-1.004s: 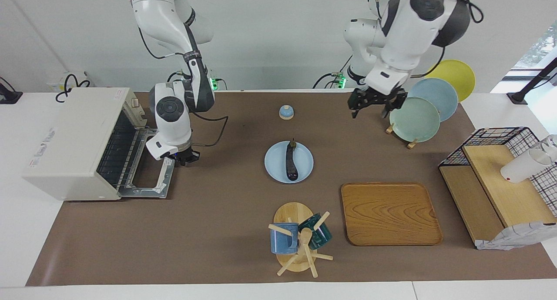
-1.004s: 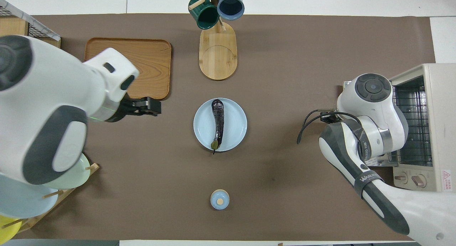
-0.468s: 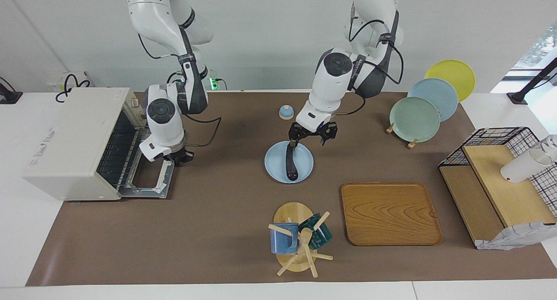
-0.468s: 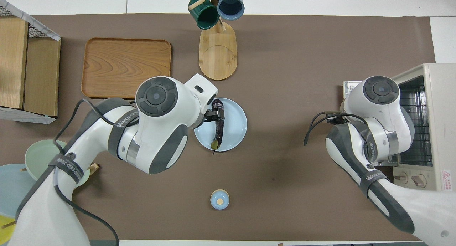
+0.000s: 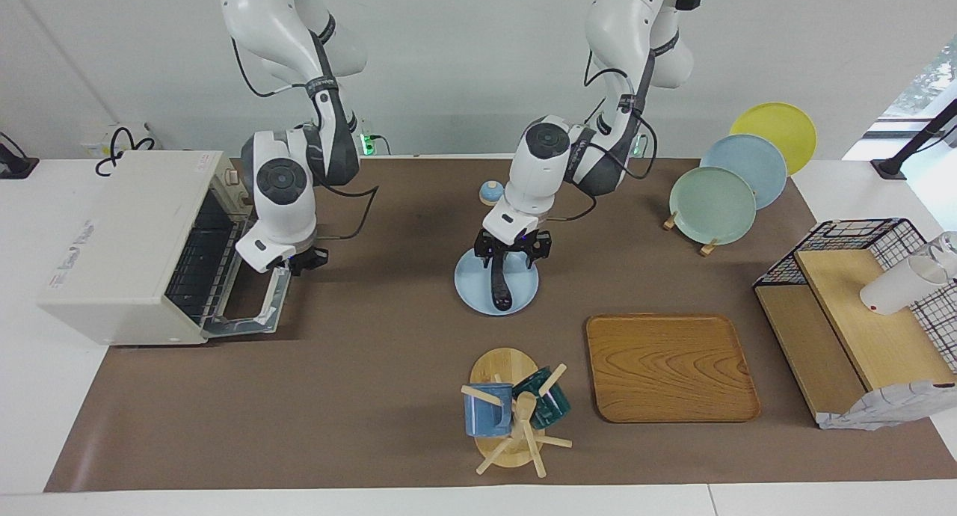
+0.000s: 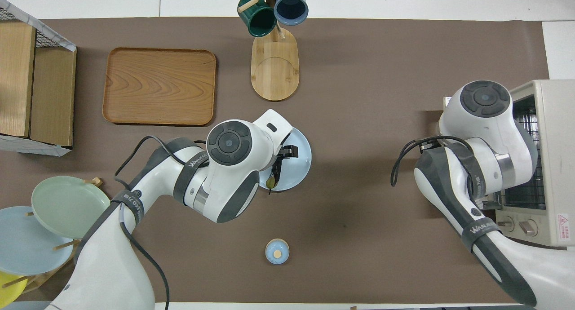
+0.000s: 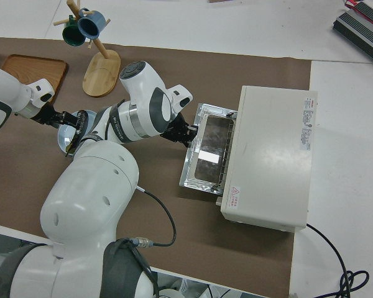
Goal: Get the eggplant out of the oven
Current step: 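Reach the left gripper to the eggplant while the right gripper retracts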
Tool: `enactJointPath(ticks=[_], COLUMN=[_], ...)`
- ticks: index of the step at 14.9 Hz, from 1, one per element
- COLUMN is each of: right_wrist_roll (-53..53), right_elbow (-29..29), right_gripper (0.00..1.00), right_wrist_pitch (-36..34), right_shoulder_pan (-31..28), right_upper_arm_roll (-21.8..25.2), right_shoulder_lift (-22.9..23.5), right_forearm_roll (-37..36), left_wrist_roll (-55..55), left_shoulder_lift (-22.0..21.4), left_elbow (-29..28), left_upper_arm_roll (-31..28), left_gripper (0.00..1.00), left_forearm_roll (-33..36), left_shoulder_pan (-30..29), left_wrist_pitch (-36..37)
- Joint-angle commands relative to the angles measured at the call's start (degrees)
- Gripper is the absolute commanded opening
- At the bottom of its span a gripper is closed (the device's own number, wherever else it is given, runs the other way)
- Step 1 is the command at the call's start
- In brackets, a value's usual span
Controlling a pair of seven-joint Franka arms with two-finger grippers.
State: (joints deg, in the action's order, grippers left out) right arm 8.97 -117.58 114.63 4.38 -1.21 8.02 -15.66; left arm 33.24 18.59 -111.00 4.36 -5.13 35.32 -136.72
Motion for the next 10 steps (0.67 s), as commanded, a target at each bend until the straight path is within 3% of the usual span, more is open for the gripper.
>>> enactJointPath(ticks=[1, 4, 8, 10], right_wrist_roll=[-7.99, -14.05, -17.67, -17.76], right_elbow=[0.86, 0.86, 0.78, 0.86], right_gripper=[0.0, 0.0, 0.0, 0.01], right_wrist_pitch=[-1.42, -2.92, -3.36, -5.81], right_shoulder_pan=[-1.48, -1.39, -1.39, -1.3], right_upper_arm_roll=[4.8, 8.22, 10.43, 10.35], right_shoulder_lift=[-3.35, -5.9, -6.61, -8.45], right_forearm_roll=[-2.1, -2.1, -2.01, -2.01], left_wrist_roll=[-0.1, -0.46, -0.54, -0.72], left_shoulder_lift=[1.1, 1.19, 1.71, 1.63], left_elbow=[-0.27, -0.97, -1.06, -1.32], left_upper_arm_roll=[-1.19, -1.19, -1.19, -1.19], left_gripper=[1.0, 0.99, 0.76, 0.72], left_forearm_roll=[-0.93, -0.84, -0.84, -0.84], left_shoulder_pan=[1.51, 1.51, 1.51, 1.25], left_wrist_pitch=[-2.5, -3.72, -3.64, -3.73])
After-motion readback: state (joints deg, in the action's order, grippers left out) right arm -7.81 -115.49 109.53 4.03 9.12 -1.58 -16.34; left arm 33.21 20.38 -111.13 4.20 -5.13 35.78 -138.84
